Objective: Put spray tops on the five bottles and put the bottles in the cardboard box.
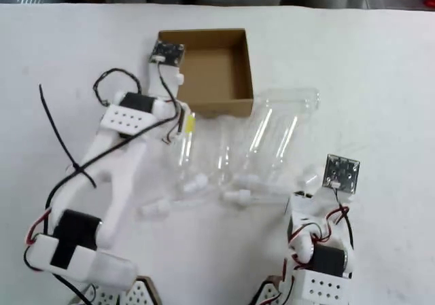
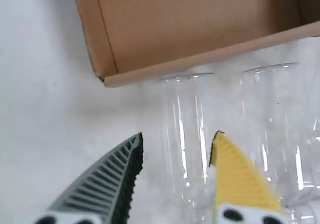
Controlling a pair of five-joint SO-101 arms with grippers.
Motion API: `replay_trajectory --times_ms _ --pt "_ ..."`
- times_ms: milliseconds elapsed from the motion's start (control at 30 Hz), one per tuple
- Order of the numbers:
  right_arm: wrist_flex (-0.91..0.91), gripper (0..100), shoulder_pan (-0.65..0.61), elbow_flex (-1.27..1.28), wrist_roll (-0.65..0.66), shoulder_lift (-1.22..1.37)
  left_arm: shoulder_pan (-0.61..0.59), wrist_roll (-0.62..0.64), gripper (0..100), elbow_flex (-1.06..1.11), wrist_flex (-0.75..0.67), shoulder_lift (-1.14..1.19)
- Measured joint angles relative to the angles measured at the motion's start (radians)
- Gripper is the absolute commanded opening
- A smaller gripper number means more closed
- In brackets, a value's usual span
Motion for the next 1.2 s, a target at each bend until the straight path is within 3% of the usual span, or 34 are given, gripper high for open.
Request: replay_trajectory --times_ms 300,600,800,967,1200 --pt "0.0 2.3 0.0 0.0 0.0 0.0 0.017 0.0 30 -0.005 -0.114 0.114" --pt "0.0 2.2 0.0 0.0 0.0 0.0 -0.023 0.002 30 -0.087 -0.114 0.288" --pt "0.0 2.1 0.0 0.0 0.0 0.0 -0.026 0.002 20 -0.164 -0.112 0.413" --pt "0.0 2.1 0.0 0.0 0.0 0.0 -0.023 -0.003 12 -0.282 -0.009 0.476" --pt "0.0 2.1 0.0 0.0 0.0 0.0 -0.025 -0.213 8 -0.342 0.12 0.489"
